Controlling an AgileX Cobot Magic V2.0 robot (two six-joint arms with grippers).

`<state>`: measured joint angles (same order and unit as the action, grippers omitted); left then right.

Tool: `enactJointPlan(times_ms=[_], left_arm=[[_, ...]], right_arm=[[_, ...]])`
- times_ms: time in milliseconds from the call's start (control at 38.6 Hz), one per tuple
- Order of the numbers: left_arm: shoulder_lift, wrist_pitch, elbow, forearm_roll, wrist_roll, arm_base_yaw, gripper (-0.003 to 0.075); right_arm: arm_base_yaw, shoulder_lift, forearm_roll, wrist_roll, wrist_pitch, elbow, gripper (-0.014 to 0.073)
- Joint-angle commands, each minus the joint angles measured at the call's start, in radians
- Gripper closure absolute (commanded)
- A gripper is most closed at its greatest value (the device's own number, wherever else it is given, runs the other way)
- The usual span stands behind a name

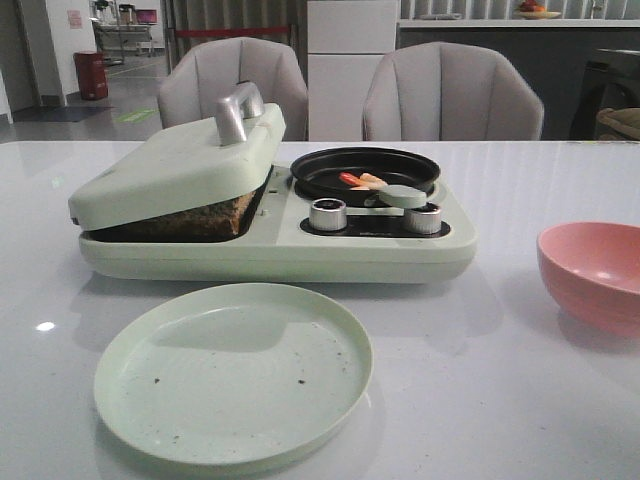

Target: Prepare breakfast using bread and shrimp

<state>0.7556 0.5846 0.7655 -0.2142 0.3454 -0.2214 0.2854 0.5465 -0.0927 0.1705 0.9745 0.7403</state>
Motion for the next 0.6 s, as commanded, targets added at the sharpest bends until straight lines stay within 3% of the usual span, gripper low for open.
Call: enactJointPlan(times_ms=[0,181,389,570], left_arm=[[-0.111,-0.133,-0.061,-0.005,-0.003,0.098,0.0620],[-0.306,-0.234,-0.236,-0.005,-0.009,0.169,0.0620],[-0.502,-0.464,-0.462,-0.026,-0.011,0.169,0.0620],[-0.633,-0.549,-0.620,-0.038,-0.036,0.171,0.0620]], right_arm=[[0.002,0.003,-0.013,-0.013,-0.069,0.025,0.0547],[0.002,0.003,-0.013,-0.013,-0.069,0.025,0.0547],[0.002,0.003,-0.013,-0.013,-0.069,0.025,0.0547],[0.002,0.003,-0.013,-0.013,-0.069,0.025,0.0547]])
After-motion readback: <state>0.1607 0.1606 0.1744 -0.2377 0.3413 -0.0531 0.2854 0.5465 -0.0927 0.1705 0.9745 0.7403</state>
